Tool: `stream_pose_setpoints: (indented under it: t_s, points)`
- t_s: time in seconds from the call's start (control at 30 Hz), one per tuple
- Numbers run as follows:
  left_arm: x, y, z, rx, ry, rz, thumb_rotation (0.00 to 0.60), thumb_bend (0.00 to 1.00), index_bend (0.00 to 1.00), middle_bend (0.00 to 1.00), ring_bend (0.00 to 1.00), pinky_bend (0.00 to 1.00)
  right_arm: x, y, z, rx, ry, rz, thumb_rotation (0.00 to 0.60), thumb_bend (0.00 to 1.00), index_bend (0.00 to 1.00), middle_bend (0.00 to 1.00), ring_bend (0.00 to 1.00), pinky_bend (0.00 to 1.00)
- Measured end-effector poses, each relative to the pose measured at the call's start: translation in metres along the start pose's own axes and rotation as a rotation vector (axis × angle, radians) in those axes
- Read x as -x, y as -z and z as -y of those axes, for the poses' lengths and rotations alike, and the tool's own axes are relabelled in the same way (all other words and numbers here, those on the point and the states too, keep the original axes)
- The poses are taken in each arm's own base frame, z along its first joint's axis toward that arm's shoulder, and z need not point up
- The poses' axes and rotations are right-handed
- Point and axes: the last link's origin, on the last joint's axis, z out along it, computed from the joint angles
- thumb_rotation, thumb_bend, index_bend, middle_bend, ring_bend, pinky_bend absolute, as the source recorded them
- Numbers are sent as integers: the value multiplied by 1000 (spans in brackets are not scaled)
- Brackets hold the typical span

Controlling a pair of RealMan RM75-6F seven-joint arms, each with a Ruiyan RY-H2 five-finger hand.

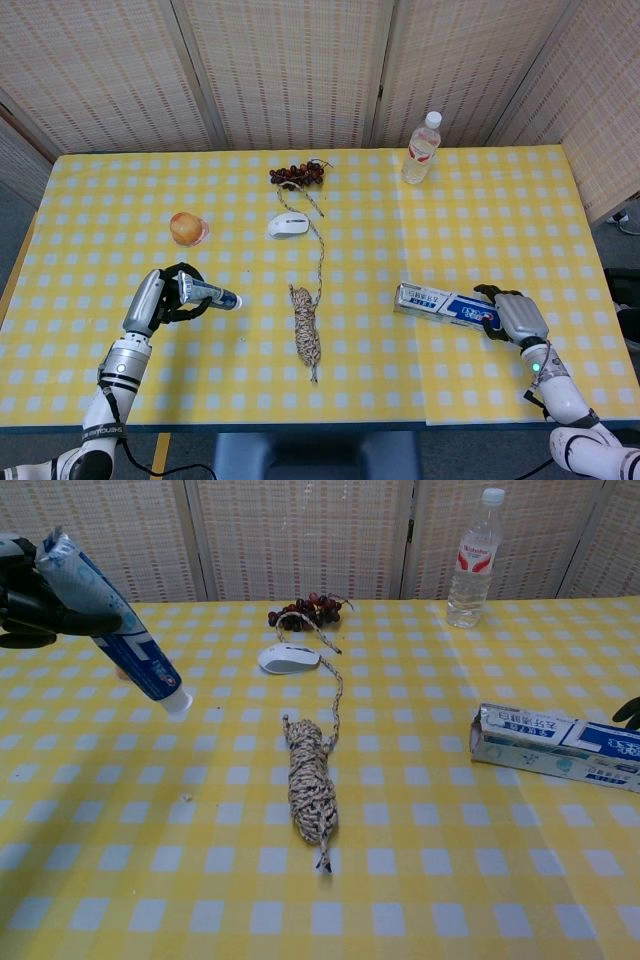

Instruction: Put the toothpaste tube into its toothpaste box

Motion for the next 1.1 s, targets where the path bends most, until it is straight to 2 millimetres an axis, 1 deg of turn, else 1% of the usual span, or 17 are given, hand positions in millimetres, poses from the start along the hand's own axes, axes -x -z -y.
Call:
stream_pose_setpoints:
  t_s: [0.1, 0.27, 0.47, 0.6, 0.77, 0.93, 1.1]
  points:
    - [-4, 1, 0, -5, -1, 0, 600, 474, 905, 1000, 1000, 1000, 2, 1, 6, -12, 11, 2, 600, 292, 288, 267, 293, 221]
    - [-10, 3, -1, -7, -1, -11, 600, 473, 905, 1000, 1000, 1000, 0, 6, 12, -36, 1, -20, 600, 292, 283, 225, 294, 218]
    - [-13, 4, -4, -2, 2, -19, 600, 474, 905, 1000, 1000, 1000, -2, 11, 16, -50, 12, -26, 600, 292, 231, 193, 280, 209]
    - [-14, 5, -4, 0, 0, -21, 600, 473, 905, 1000, 1000, 1000, 0, 10, 18, -51, 33, -16, 600, 292, 190, 162, 263, 198]
    - [-17, 6, -3, -3, -2, -24, 600, 473, 905, 1000, 1000, 1000, 3, 10, 19, -42, 67, 6, 600, 292, 104, 103, 215, 154]
    - [-17, 6, -3, -2, -4, -26, 600, 474, 905, 1000, 1000, 1000, -1, 15, 18, -39, 87, 10, 600, 291, 52, 59, 175, 111]
    - [-17, 6, -5, 3, -10, -28, 600, 474, 905, 1000, 1000, 1000, -5, 19, 19, -42, 97, -7, 600, 292, 39, 51, 169, 104]
